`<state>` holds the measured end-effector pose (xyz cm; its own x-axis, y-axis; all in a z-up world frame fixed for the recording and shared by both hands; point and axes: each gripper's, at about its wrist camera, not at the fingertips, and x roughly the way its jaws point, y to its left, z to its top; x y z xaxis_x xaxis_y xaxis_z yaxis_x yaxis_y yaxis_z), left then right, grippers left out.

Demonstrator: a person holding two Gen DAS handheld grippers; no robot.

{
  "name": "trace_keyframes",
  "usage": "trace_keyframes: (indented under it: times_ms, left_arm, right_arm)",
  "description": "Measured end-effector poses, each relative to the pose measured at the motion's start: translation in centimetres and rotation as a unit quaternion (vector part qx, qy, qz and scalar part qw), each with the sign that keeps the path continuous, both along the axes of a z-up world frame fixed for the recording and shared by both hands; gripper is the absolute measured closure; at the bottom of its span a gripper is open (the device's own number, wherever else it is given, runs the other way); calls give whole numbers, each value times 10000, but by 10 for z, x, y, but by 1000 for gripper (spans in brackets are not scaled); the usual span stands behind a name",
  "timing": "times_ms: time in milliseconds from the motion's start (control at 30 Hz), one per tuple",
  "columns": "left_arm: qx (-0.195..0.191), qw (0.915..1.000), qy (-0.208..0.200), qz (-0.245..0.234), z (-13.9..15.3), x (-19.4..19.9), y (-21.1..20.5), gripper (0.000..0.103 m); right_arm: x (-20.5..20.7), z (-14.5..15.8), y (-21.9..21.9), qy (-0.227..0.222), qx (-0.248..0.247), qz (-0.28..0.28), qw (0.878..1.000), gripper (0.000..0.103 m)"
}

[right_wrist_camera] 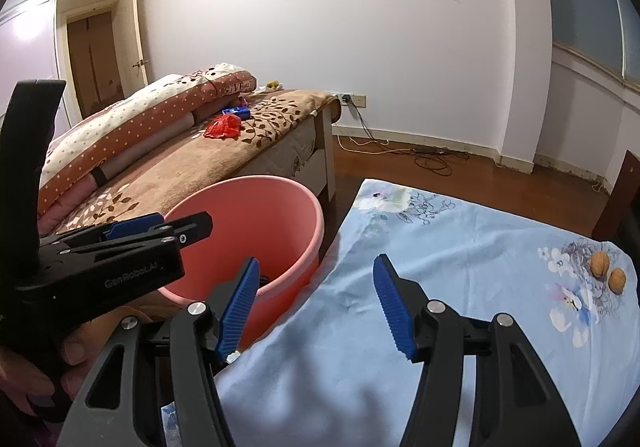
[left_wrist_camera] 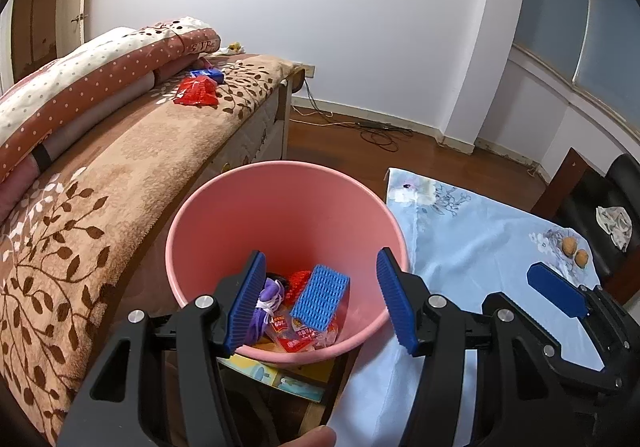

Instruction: Collect trash

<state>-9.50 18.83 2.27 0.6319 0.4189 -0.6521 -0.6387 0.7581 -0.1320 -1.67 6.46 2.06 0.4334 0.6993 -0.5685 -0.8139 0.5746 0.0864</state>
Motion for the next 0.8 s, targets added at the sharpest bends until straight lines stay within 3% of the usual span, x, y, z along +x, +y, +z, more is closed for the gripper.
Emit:
trace_keyframes:
  times_ms: [800]
  left_arm:
    - [76,9994,-106,-331,5,-7,-37,45]
  right_arm:
    - [-5,7,-36,64,297,-357,9989,41]
